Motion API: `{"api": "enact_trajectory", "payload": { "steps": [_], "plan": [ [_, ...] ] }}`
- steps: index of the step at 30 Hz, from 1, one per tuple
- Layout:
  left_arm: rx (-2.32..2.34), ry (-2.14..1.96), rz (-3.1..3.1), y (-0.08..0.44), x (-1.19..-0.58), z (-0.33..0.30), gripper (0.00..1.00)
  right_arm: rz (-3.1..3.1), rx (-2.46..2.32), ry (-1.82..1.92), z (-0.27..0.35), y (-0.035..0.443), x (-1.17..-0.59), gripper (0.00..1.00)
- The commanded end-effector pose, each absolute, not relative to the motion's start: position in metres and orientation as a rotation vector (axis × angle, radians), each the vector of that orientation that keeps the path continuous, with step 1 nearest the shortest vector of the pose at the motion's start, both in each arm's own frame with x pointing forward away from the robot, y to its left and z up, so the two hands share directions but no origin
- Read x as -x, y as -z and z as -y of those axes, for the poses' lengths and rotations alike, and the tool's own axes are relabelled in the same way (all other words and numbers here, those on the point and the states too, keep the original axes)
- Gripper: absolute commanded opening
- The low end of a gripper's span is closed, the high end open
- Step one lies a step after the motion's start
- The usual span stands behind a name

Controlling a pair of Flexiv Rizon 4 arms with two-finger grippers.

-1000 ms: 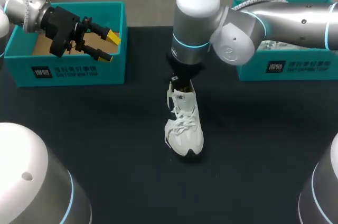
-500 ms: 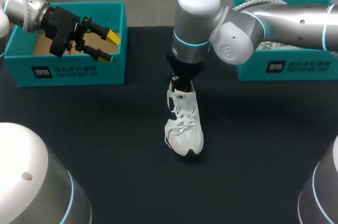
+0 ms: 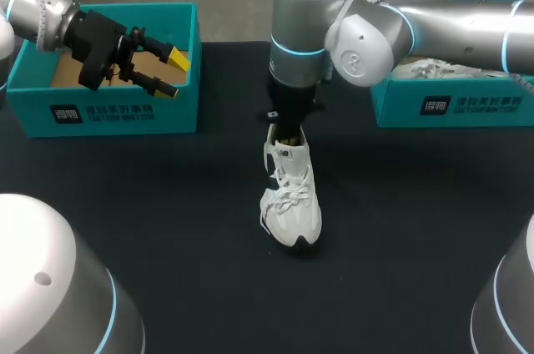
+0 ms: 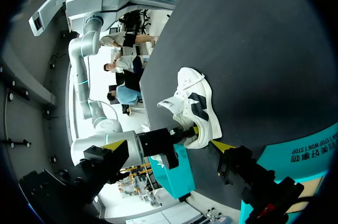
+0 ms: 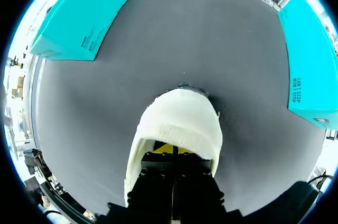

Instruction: Take the shoe out of the shoebox, open the shoe tongue, remove and reinsert the insole, then place the shoe into the shoebox

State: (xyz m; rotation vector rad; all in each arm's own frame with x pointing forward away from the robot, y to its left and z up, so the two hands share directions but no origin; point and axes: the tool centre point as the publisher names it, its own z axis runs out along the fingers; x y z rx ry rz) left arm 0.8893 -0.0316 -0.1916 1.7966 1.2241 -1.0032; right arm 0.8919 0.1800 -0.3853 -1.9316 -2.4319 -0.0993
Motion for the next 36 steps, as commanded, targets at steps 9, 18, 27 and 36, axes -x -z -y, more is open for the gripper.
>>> {"api": "enact_trajectory", "payload": {
  "steps": [9,18,27,36],
  "plan": [
    [-1.801,1.003,-1.223,0.192,-0.890,0.031,1.00,2.382,1.975,0.083,-0.169,0.390,-0.874,0.00],
    [-1.801,1.003,-1.223,0.192,-0.890,0.031,1.00,2.428,1.945,0.127,-0.176,0.382,-0.868,0.00],
    [-1.801,1.003,-1.223,0.192,-0.890,0.031,1.00,2.428,1.945,0.127,-0.176,0.382,-0.868,0.00],
    [-1.801,1.003,-1.223,0.192,-0.890,0.031,1.00,2.337,2.024,-0.021,-0.177,0.373,-0.872,0.00]
  ]
}}
